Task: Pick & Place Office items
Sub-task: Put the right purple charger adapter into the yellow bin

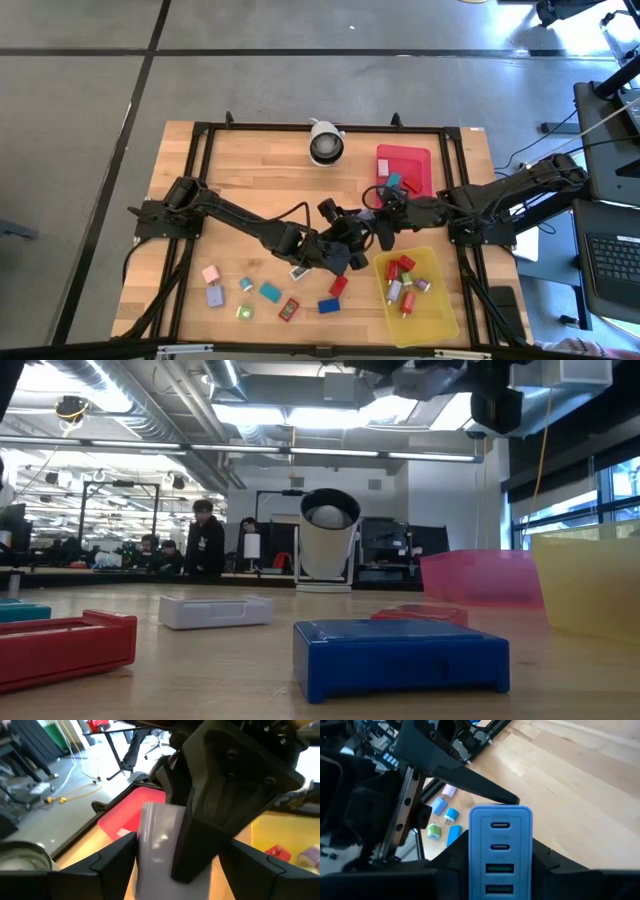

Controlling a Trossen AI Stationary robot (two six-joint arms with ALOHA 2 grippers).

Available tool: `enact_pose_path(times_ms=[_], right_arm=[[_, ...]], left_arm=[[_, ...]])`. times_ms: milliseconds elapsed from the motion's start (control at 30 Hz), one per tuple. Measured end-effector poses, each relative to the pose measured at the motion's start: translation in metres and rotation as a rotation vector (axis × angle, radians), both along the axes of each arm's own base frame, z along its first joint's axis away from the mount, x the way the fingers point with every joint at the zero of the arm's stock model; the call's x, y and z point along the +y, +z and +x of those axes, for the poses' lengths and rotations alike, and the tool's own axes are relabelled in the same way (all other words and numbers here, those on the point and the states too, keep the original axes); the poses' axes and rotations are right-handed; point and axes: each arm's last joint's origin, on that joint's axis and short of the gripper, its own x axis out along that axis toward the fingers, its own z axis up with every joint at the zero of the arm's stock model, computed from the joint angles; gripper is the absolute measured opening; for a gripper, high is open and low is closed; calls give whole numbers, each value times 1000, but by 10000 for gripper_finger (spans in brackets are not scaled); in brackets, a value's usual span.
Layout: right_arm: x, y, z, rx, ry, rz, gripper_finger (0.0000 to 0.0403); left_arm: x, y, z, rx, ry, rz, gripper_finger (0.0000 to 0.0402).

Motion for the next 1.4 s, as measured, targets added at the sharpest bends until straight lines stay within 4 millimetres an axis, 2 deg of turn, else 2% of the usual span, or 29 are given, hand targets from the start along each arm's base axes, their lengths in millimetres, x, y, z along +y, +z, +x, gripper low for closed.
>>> enact_pose_path(times_ms=[200,400,633,800,933,1100,1267,1400], right_arm=[[-6,4,-18,81,97,-20,116],[1,-1,-40,232,241,76,116],[33,-10,-66,456,474,232,116],[52,-17,-83,564,519,228,116],[65,-24,-85,599,501,186,116],[80,-44,-80,677,422,121,116],[90,-66,-71,757,433,32,116],[95,-75,-68,804,497,19,116]], left_arm=[[-1,0,0,-55,-2,-117,284],[-5,-2,1,-73,-95,-302,285],[-7,-3,2,-52,-160,-369,284],[-6,-3,2,-85,-128,-427,283],[-4,-4,3,-115,-95,-484,283],[-4,-4,3,-150,-63,-549,283],[-4,-4,3,-185,-36,-624,283],[-4,-4,3,-189,-33,-630,283]])
